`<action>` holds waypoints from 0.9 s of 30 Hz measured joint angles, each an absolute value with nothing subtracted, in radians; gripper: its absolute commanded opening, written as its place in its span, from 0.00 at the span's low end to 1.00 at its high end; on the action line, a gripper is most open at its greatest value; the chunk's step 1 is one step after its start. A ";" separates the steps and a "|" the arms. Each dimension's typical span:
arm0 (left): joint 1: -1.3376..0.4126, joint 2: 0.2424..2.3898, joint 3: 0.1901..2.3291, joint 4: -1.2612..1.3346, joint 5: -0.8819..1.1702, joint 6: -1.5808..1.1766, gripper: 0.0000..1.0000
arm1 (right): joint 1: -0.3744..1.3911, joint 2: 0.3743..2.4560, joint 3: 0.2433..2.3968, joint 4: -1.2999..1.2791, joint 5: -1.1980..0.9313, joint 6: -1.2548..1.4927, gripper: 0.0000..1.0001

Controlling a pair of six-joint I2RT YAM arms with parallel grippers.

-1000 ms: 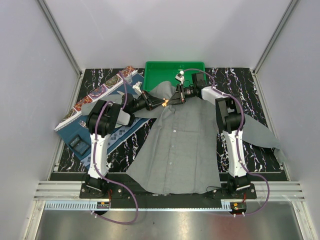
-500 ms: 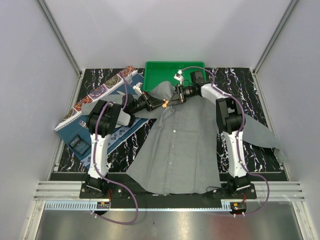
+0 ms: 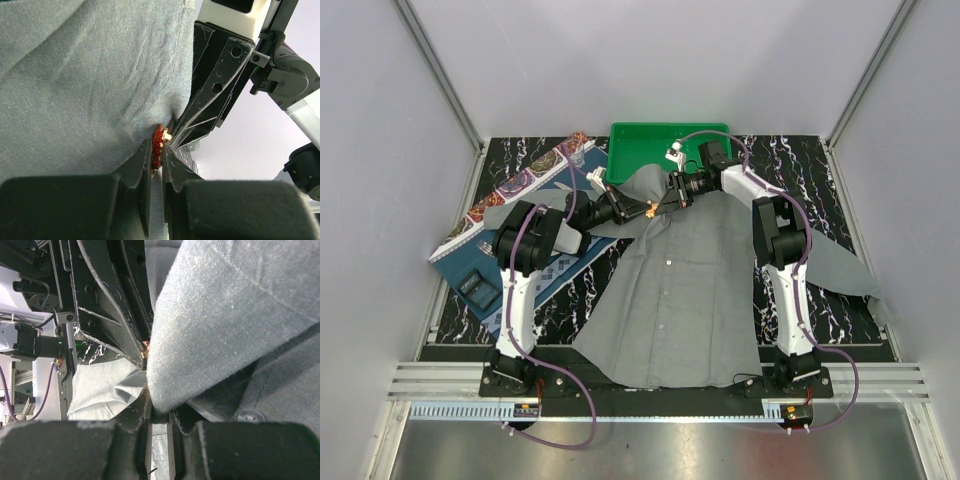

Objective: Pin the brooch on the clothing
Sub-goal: Pin the brooch onto the flattened clothing.

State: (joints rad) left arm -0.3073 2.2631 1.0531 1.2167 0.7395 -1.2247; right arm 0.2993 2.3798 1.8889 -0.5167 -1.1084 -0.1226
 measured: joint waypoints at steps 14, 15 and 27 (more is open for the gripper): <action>-0.305 2.260 1.044 1.229 0.737 -1.222 0.00 | 0.298 2.380 1.940 -0.602 -1.126 -0.162 0.46; -0.302 2.260 1.044 1.229 0.737 -1.224 0.00 | 0.298 2.380 1.948 -0.605 -1.136 -0.162 0.46; -0.295 2.260 1.044 1.228 0.737 -1.251 0.00 | 0.287 2.380 1.992 -0.620 -1.163 -0.144 0.65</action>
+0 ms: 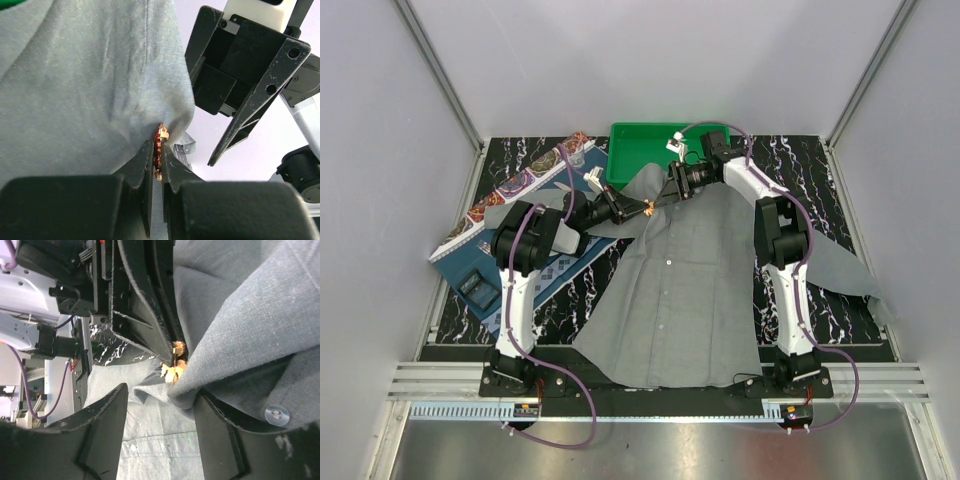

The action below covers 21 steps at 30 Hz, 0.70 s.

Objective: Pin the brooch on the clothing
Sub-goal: Pin the brooch onto the flattened clothing.

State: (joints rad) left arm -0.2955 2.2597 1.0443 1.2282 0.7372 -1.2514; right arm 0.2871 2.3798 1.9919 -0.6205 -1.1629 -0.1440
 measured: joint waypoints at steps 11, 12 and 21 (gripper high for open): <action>-0.297 2.260 1.044 1.228 0.739 -1.277 0.00 | 0.285 2.407 2.063 -0.627 -1.118 -0.123 0.63; -0.297 2.260 1.044 1.228 0.739 -1.278 0.00 | 0.285 2.408 2.067 -0.628 -1.119 -0.125 0.63; -0.303 2.260 1.045 1.228 0.746 -1.293 0.00 | 0.285 2.442 2.093 -0.717 -1.137 -0.205 0.45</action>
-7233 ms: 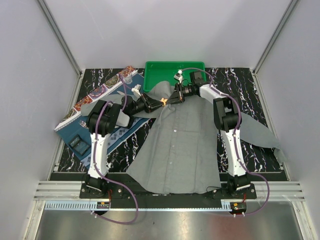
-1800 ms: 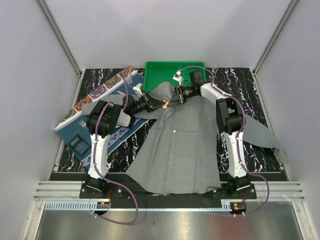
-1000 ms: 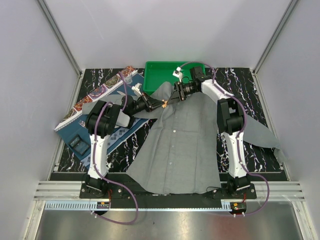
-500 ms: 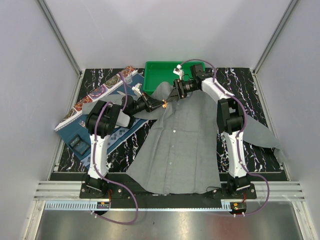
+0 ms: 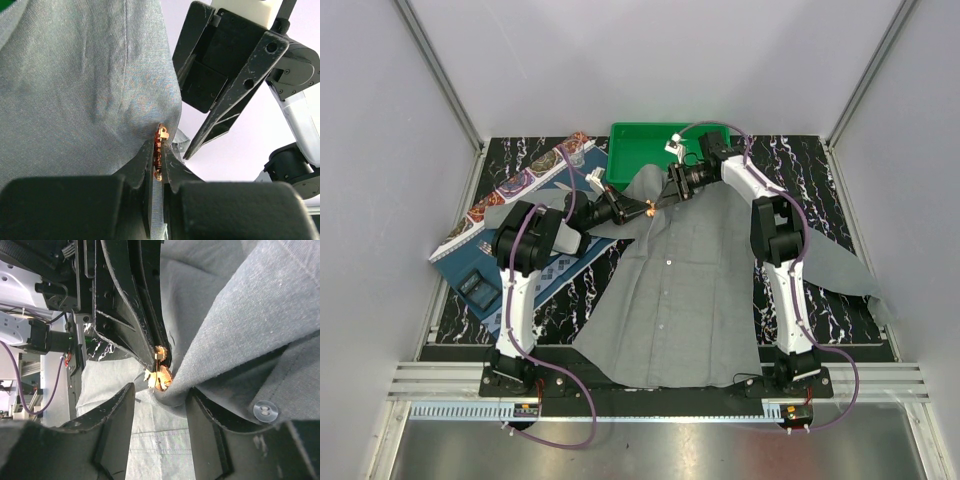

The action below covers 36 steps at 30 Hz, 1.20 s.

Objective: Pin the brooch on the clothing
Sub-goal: Pin the brooch onto the flattened clothing.

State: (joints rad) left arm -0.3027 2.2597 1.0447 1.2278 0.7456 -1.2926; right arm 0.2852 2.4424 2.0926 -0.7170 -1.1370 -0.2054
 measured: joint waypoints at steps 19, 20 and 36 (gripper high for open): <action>-0.308 2.260 1.045 1.227 0.761 -1.304 0.00 | 0.280 2.479 2.154 -0.793 -1.177 -0.240 0.44; -0.308 2.260 1.045 1.228 0.761 -1.304 0.00 | 0.280 2.485 2.162 -0.792 -1.180 -0.237 0.45; -0.316 2.260 1.050 1.228 0.775 -1.311 0.00 | 0.279 2.502 2.186 -0.822 -1.180 -0.279 0.10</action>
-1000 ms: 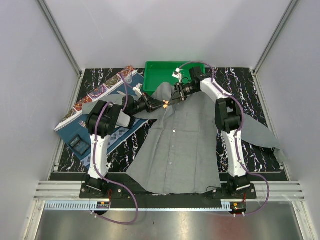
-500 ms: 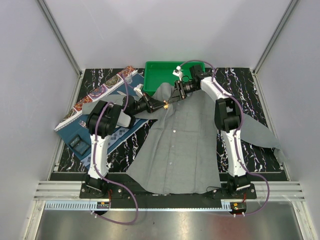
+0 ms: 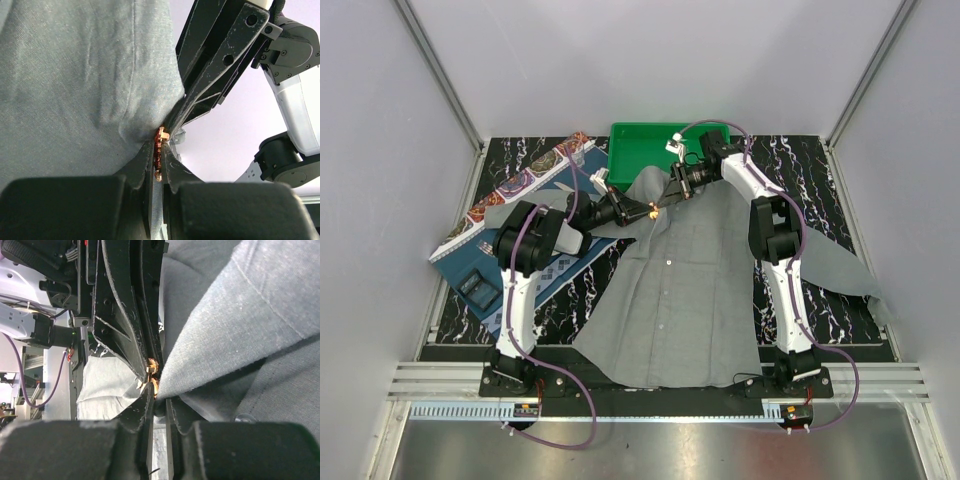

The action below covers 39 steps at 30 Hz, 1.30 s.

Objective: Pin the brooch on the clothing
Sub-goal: Pin the brooch onto the flattened clothing.

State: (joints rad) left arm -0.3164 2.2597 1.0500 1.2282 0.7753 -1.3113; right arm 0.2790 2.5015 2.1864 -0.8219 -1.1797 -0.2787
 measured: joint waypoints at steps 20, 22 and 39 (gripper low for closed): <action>-0.324 2.260 1.050 1.227 0.780 -1.273 0.00 | 0.277 2.501 2.180 -0.865 -1.188 -0.371 0.00; -0.324 2.260 1.050 1.227 0.781 -1.268 0.00 | 0.277 2.500 2.178 -0.865 -1.188 -0.375 0.00; -0.324 2.260 1.050 1.224 0.804 -1.188 0.09 | 0.287 2.488 2.169 -0.900 -1.159 -0.472 0.00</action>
